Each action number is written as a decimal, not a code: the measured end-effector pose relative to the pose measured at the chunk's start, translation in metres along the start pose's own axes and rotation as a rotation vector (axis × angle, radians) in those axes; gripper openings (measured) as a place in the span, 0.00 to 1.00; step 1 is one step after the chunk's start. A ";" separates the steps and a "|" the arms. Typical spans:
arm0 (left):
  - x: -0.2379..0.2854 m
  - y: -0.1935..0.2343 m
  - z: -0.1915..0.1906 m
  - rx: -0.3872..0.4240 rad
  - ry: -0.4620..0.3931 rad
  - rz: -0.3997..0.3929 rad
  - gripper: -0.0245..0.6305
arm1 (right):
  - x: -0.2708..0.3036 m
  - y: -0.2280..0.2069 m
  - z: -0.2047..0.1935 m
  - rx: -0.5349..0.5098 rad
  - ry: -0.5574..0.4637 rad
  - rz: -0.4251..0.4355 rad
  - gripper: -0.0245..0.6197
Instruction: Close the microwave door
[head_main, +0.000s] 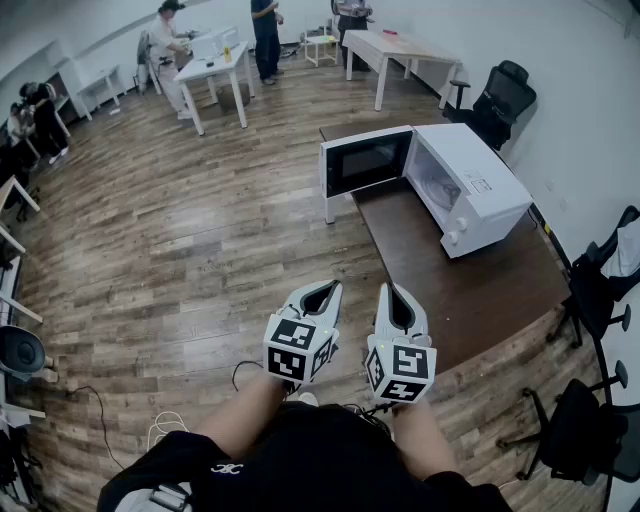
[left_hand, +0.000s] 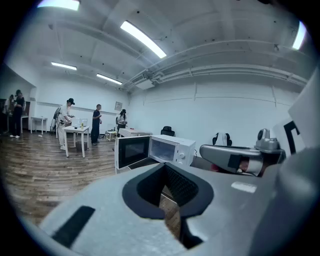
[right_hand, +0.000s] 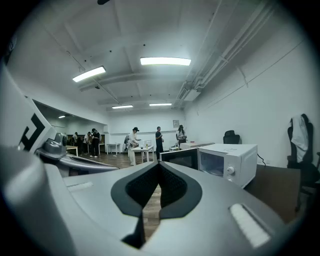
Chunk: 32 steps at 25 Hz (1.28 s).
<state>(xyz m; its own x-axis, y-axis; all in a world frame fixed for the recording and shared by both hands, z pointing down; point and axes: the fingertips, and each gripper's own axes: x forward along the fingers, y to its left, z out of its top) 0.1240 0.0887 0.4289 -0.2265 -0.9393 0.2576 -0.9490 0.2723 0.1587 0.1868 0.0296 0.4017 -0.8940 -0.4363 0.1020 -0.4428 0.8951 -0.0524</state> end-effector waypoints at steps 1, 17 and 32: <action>-0.002 0.003 0.001 0.000 -0.004 0.003 0.05 | 0.002 0.003 0.000 0.000 0.000 0.002 0.05; -0.003 0.028 0.009 0.006 -0.017 -0.018 0.05 | 0.017 0.019 0.004 0.061 -0.028 0.010 0.05; -0.018 0.067 -0.002 -0.009 -0.014 -0.064 0.05 | 0.032 0.060 -0.010 0.033 -0.006 -0.026 0.05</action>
<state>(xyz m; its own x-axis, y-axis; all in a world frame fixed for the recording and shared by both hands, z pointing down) 0.0653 0.1238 0.4371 -0.1687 -0.9576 0.2336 -0.9596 0.2137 0.1830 0.1319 0.0702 0.4121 -0.8825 -0.4601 0.0977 -0.4679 0.8799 -0.0828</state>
